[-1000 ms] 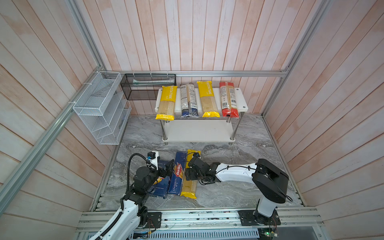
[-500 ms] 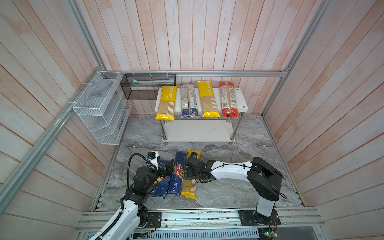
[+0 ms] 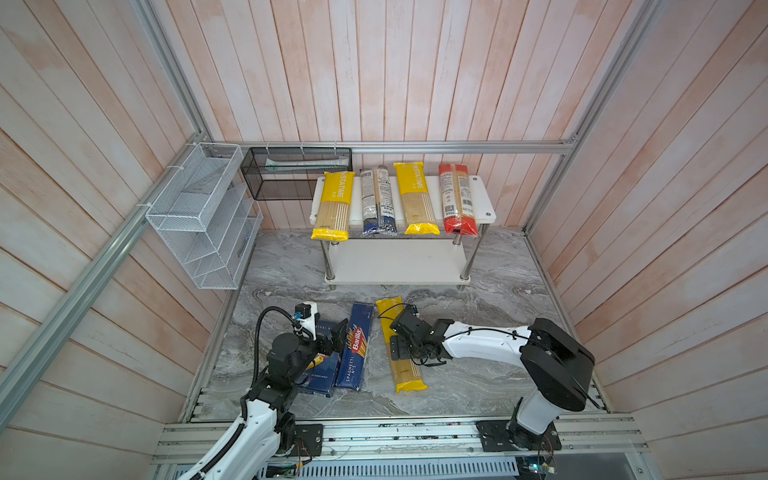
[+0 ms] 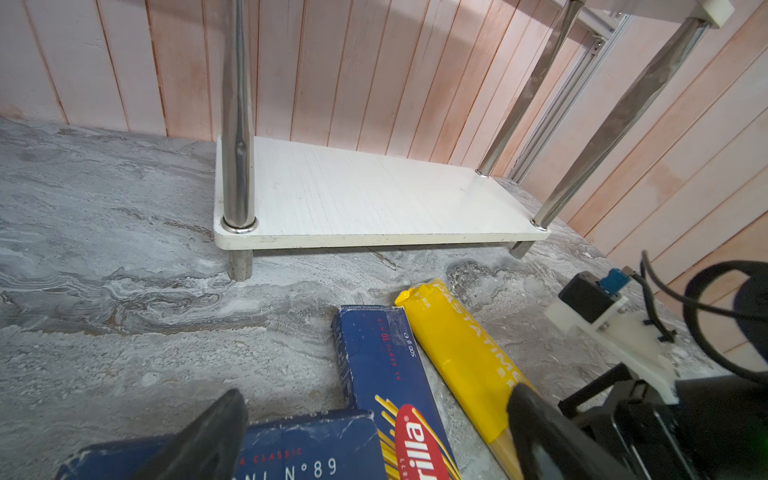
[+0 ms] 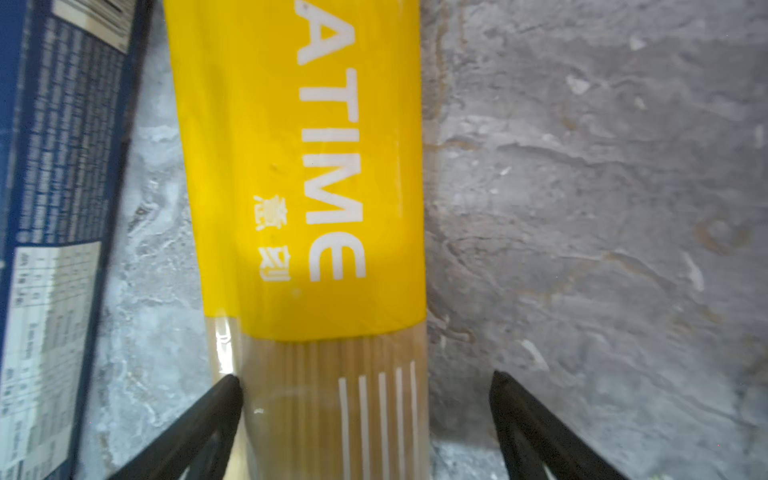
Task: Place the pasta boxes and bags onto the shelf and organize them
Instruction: 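Close the right gripper on the yellow bag's end and lift it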
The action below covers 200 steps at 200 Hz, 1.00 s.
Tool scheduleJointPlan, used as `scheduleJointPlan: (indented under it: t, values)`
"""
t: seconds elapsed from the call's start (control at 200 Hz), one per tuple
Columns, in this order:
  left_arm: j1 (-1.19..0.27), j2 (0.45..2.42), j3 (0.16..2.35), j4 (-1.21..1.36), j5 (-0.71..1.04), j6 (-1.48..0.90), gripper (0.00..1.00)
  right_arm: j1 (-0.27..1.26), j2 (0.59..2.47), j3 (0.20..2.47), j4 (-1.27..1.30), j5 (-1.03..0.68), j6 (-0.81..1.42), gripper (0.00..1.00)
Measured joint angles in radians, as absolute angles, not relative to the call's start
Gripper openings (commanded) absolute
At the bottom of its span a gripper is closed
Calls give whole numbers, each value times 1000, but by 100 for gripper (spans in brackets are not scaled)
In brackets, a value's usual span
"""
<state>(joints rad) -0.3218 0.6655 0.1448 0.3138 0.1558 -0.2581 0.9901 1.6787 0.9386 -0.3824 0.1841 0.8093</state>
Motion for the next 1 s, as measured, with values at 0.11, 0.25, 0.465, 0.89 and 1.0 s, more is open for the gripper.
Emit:
scheduleJointPlan:
  t: [0.11, 0.25, 0.465, 0.89, 1.0]
  values:
    - [-322, 665, 145, 314, 156, -258, 100, 998, 1647, 923, -382, 185, 773, 95]
    - [-322, 665, 145, 314, 155, -258, 100, 1029, 1615, 919, -354, 184, 716, 98]
    - [-322, 665, 145, 314, 156, -258, 100, 1034, 1678, 966, -385, 209, 677, 98]
    - [-322, 667, 145, 314, 156, -258, 100, 1037, 1741, 974, -356, 207, 633, 97]
    - [-322, 667, 145, 314, 155, -258, 100, 1032, 1746, 974, -335, 208, 628, 96]
